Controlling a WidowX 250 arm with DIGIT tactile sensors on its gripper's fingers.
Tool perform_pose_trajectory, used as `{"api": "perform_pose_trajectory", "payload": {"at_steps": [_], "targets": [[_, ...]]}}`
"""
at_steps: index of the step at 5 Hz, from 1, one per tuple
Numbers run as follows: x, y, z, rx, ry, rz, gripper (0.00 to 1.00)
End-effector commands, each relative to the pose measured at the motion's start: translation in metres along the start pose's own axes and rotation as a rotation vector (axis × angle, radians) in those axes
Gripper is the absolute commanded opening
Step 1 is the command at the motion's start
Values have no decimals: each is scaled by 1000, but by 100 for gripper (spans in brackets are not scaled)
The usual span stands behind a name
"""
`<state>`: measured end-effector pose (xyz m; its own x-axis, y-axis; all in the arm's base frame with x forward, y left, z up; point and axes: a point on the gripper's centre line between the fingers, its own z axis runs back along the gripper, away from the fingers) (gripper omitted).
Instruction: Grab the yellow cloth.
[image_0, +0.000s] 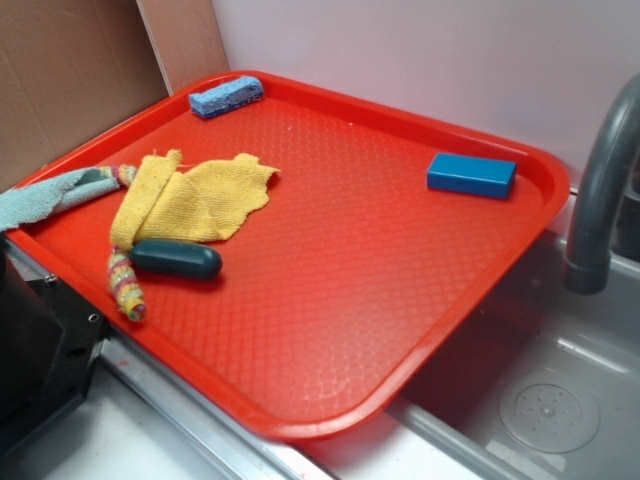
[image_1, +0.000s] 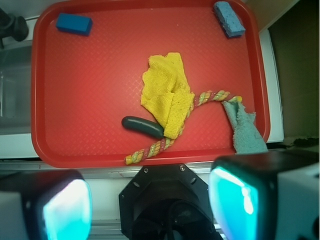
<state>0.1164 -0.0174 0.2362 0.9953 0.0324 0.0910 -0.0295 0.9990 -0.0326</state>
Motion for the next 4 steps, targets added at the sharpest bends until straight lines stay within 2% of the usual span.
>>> {"api": "perform_pose_trajectory", "payload": {"at_steps": [1,2,3,4], "targets": [[0,0,0,0,0,0,100],[18,-5,-52,86,96,84,100],[34,9,-102,30,55,274,100],[59,31,-151,65,-32,493,100]]}}
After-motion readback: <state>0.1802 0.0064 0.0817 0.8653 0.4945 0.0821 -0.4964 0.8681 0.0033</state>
